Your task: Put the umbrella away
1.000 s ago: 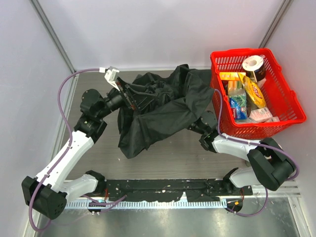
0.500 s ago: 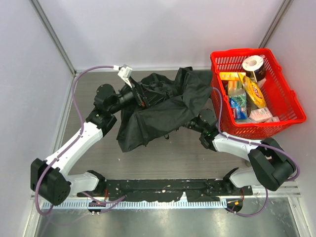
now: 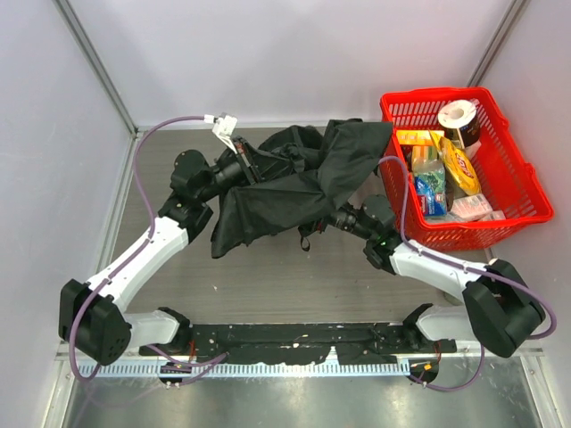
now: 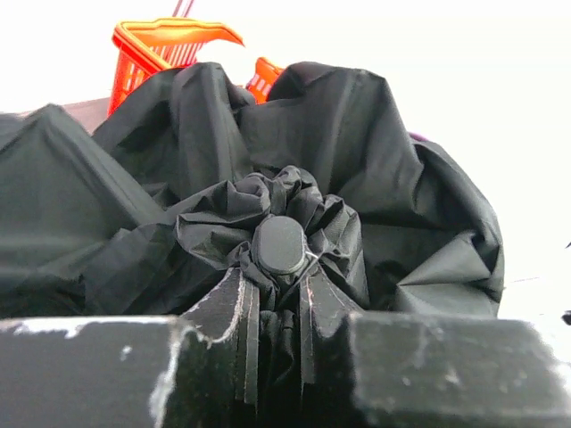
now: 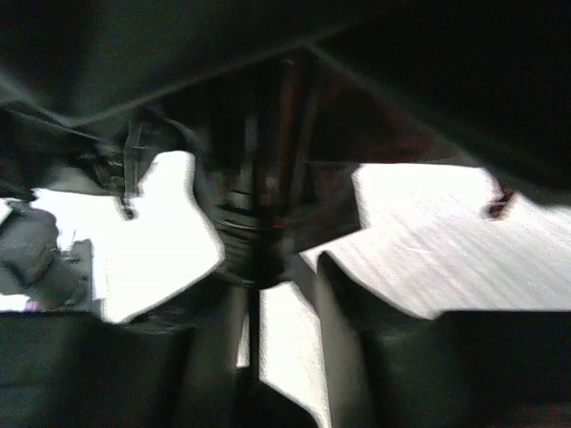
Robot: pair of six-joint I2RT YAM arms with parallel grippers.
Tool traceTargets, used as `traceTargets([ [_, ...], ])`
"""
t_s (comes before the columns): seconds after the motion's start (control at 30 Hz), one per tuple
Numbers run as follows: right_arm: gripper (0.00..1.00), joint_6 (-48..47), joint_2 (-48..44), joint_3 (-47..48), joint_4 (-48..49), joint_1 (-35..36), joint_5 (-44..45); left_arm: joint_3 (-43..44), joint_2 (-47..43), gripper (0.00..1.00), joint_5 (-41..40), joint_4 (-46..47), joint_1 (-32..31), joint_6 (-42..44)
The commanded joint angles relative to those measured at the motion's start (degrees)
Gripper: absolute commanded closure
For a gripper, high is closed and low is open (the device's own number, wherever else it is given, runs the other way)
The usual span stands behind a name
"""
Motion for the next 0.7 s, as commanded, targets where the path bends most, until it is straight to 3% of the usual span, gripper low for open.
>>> traceTargets([
  [0.0, 0.45, 5.48, -3.94, 0.81, -7.52, 0.44, 17.49, 0.5, -4.26, 1.0, -3.62, 4.89, 1.15, -6.19],
  [0.13, 0.36, 11.65, -8.95, -2.34, -19.41, 1.23, 23.42, 1.01, -9.01, 1.0, -18.81, -2.99, 1.95, -7.7],
  [0.27, 0.35, 13.33, -19.22, -4.82, -27.75, 3.08, 29.21, 3.04, -11.56, 1.0, -30.96, -12.68, 2.04, -6.47],
  [0.37, 0.35, 12.45, -24.59, -1.93, -31.47, 10.86, 33.88, 2.25, -13.32, 1.0, -38.6, -16.9, 2.04, -7.95],
  [0.5, 0.35, 11.57, -21.9, 0.8, -21.14, 23.09, 36.26, 0.76, -14.9, 1.0, -41.87, -18.23, 2.04, -11.47],
  [0.67, 0.37, 11.22, -9.95, 5.19, -11.71, 29.79, 31.86, 1.9, -15.25, 1.0, -41.7, -20.06, 2.04, -12.88],
])
